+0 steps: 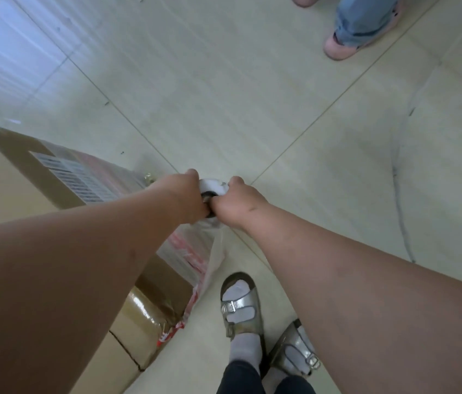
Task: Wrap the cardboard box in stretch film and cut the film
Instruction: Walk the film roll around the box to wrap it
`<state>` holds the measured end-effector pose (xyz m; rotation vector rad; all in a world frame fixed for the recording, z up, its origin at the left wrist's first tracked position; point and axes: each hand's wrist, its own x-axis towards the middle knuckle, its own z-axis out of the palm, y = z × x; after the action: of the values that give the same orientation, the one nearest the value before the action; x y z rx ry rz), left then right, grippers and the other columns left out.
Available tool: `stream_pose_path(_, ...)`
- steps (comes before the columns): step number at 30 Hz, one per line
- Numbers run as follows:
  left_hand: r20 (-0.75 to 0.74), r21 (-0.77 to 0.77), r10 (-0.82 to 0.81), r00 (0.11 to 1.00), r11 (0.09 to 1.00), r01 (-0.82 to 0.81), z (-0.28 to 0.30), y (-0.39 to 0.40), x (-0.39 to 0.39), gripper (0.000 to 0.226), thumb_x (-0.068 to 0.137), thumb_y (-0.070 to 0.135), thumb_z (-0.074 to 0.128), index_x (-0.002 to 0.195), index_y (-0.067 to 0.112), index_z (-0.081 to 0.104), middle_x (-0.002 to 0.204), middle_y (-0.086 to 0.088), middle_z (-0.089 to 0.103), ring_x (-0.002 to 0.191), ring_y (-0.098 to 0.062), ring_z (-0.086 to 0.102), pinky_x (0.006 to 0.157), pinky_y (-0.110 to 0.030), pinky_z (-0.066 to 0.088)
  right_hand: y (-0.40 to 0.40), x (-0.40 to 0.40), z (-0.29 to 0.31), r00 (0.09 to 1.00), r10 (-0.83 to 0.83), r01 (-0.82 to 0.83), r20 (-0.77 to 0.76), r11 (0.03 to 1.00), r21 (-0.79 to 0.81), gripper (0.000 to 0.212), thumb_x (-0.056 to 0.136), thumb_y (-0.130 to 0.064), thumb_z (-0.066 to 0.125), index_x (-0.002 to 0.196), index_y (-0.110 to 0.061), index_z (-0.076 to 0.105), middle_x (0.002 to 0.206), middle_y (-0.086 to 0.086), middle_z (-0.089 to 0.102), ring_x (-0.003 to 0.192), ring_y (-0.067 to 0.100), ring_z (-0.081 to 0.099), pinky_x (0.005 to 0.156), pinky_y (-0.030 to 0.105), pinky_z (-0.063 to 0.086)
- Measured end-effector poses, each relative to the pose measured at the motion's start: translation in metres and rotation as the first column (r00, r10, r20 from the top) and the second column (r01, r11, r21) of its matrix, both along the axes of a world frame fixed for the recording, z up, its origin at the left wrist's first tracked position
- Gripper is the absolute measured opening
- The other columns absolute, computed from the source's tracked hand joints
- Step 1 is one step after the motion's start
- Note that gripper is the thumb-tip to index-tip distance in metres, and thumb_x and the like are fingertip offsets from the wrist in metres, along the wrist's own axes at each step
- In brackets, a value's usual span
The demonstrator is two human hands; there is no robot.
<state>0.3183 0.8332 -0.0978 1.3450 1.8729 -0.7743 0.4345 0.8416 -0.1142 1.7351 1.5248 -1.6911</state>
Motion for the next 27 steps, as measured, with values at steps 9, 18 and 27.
stream_pose_path(9,0.013,0.235,-0.211,0.977,0.951,0.202,0.015,0.039,-0.039,0.011,0.08,0.016,0.053,0.091,0.017,0.051,0.07,0.003,0.049,0.064,-0.016,0.048,0.052,-0.027,0.033,0.046,-0.033,0.012,0.991,0.133,-0.133,0.0,0.985,0.111,0.055,0.089,-0.038,0.054,0.137,-0.02,0.033,0.101,0.003,0.056,0.092,0.027,0.058,0.073,0.034,0.047)
stream_pose_path(18,0.382,-0.221,0.922,0.062,0.156,-0.963,0.022,0.043,-0.04,0.032,0.088,0.04,0.053,0.11,0.016,0.055,0.114,-0.013,0.059,0.094,-0.034,0.064,0.088,-0.046,0.054,0.082,-0.031,0.011,0.996,-0.019,0.03,0.086,0.991,-0.132,0.05,0.088,-0.025,0.058,0.129,-0.018,0.03,0.115,0.013,0.061,0.084,0.028,0.068,0.057,0.029,0.046)
stream_pose_path(27,0.21,-0.469,0.766,-0.607,-0.466,-0.75,-0.006,0.029,-0.004,0.039,0.093,0.047,0.054,0.105,0.011,0.062,0.086,-0.012,0.067,0.071,-0.028,0.067,0.065,-0.04,0.057,0.106,-0.039,0.014,0.757,0.633,-0.653,0.16,0.742,0.154,0.052,0.085,-0.023,0.054,0.134,-0.026,0.036,0.122,0.011,0.045,0.104,0.035,0.055,0.082,0.039,0.049)
